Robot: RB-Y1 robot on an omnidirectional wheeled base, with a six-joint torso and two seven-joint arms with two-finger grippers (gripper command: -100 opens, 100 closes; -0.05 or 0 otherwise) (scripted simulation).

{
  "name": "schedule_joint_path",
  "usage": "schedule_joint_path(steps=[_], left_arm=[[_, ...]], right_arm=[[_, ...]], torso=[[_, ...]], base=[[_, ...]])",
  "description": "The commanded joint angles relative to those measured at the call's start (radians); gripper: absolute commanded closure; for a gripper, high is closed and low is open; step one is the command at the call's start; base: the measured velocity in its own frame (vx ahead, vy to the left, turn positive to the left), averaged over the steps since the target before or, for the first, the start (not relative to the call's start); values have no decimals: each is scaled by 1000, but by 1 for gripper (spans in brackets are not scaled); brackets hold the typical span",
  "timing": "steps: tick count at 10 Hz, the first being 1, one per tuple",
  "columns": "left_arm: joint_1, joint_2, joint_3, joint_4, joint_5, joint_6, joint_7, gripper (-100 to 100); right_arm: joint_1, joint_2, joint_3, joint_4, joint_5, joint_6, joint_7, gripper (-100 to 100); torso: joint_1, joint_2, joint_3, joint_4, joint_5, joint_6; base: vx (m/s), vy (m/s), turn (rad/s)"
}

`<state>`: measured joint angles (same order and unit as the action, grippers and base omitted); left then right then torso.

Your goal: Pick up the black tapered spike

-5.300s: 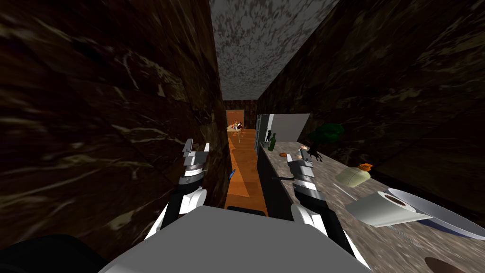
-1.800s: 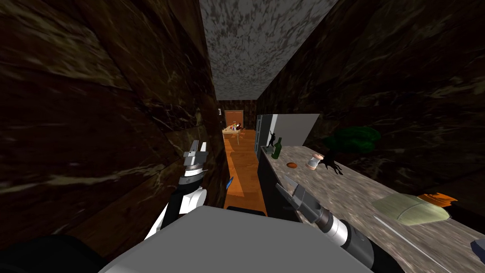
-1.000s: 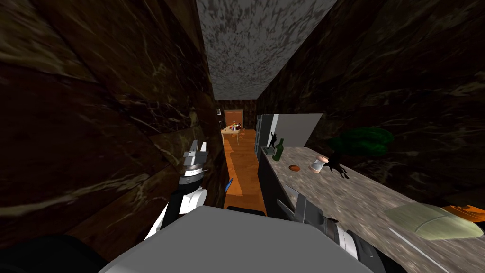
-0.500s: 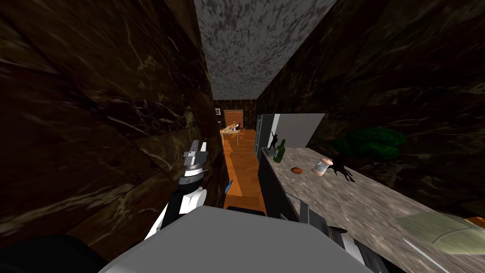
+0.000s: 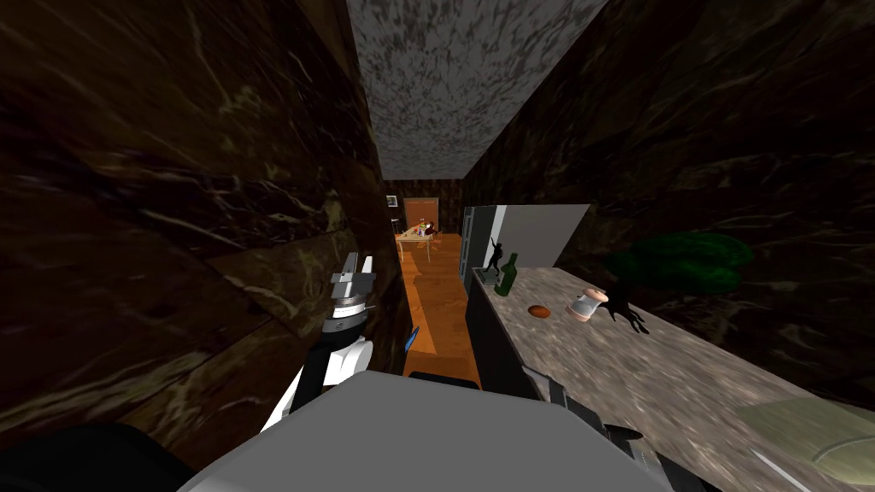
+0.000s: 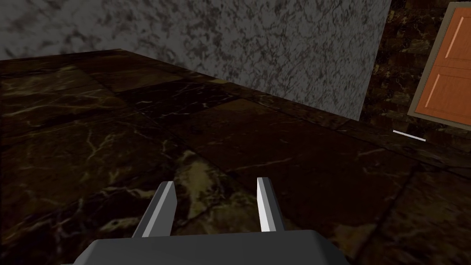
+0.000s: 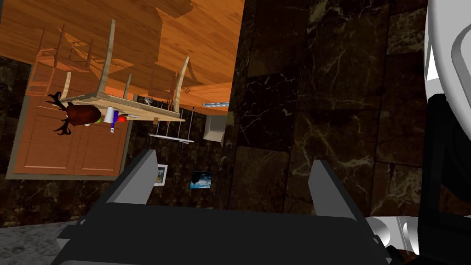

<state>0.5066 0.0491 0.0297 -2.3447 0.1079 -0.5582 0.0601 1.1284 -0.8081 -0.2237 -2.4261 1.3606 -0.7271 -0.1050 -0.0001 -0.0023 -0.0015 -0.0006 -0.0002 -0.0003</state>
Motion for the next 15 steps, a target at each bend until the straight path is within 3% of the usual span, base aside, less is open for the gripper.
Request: schedule_joint_path(steps=[1,3,6,8,9,10,15], left_arm=[[0,0,0,0,0,0,0,0],[0,0,0,0,0,0,0,0],[0,0,0,0,0,0,0,0],[0,0,0,0,0,0,0,0],[0,0,0,0,0,0,0,0],[0,0,0,0,0,0,0,0],[0,0,0,0,0,0,0,0]], right_arm=[[18,-40,-3,4,50,-13,-8,-100],[18,-40,-3,4,87,-13,-8,-100],[70,-112,-22,0,180,-41,-20,-100],[70,-112,-22,0,222,-41,-20,-100],[95,-146,-32,-2,262,-55,-26,-100],[95,-146,-32,-2,287,-55,-26,-100],[161,-239,-57,-4,434,-91,-41,-100]], torso=[[0,0,0,0,0,0],[0,-1,0,0,0,0],[0,0,0,0,0,0],[0,-2,-1,0,0,0],[0,0,0,0,0,0],[0,0,0,0,0,0],[0,-1,0,0,0,0]], base=[[47,0,-6],[38,0,-1],[52,5,-6],[43,-1,0],[40,4,-5],[45,2,-3],[53,5,-4]])
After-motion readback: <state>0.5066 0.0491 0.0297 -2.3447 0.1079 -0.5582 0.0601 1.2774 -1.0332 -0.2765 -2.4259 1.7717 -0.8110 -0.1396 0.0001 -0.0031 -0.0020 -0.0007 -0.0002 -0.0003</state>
